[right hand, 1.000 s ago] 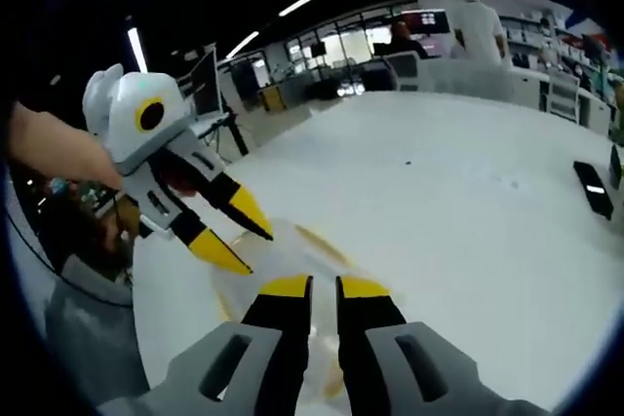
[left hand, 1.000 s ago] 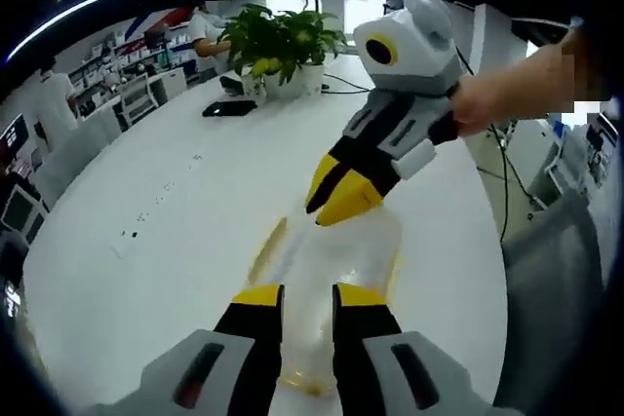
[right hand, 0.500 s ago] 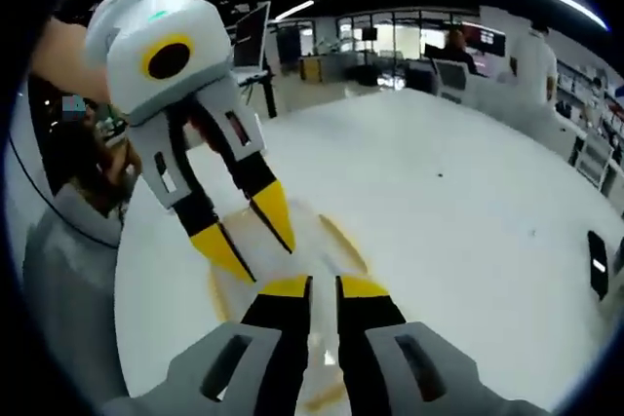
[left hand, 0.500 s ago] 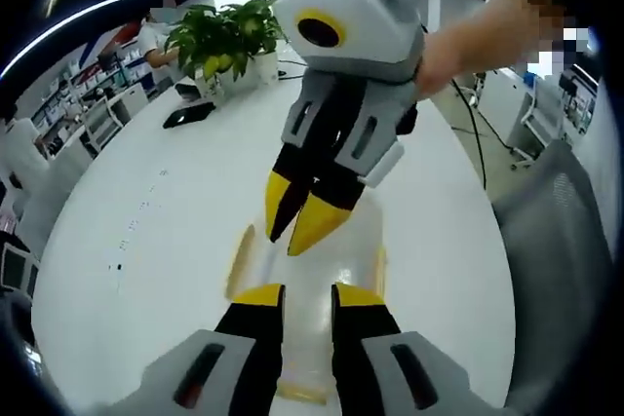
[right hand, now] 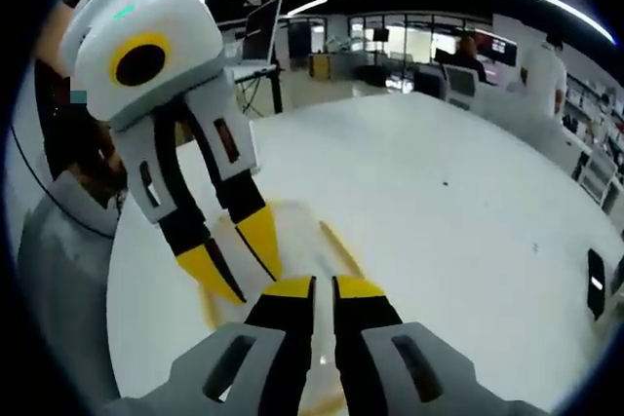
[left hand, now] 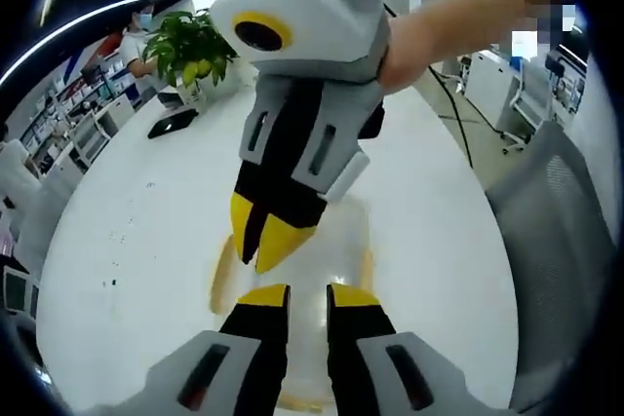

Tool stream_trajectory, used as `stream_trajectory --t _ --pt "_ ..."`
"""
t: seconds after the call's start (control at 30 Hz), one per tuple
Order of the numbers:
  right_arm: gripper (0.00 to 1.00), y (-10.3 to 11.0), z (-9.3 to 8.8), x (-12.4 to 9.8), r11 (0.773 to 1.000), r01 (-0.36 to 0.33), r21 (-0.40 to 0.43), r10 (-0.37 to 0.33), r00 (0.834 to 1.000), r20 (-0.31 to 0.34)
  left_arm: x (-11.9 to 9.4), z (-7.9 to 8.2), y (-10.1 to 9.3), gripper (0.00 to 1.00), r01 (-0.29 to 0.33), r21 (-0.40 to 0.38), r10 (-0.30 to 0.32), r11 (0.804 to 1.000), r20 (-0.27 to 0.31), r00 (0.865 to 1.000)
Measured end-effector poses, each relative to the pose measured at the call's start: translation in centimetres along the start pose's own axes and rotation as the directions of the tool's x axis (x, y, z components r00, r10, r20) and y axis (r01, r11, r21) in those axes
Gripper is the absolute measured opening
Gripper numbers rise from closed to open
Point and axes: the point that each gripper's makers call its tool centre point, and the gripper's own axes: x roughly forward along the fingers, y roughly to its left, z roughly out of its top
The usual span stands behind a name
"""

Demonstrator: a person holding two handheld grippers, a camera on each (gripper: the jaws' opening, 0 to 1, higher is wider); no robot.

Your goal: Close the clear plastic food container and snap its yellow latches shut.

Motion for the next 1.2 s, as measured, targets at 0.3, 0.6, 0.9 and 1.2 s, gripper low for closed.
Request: stream_trajectory --t 0.3,0.6,0.9,1.2 --pt "0.05 -0.1 0.1 0.3 1.0 -0.001 -0.012 0.001 1.0 0.002 0.0 0.2 -0.3 0.08 0.01 0.012 -0.01 1.0 0.005 1.0" --pt "0.11 0.2 0.7 0.6 1.0 -0.008 -0.028 0.008 1.0 0.007 0.0 0.6 -1.0 0.15 0.001 0.035 -0.002 0.999 0.017 1.0" --pt "0.15 -0.2 1.3 0.7 0.999 -0.004 -0.04 0.005 1.0 0.011 -0.1 1.0 -1.7 0.19 -0.001 0.062 0.0 0.998 0.028 1.0" --pt "0.22 -0.2 0.7 0.8 0.999 -0.034 -0.038 0.033 0.999 -0.029 0.0 0.7 -2.5 0.25 0.003 0.084 -0.006 0.996 0.025 1.0"
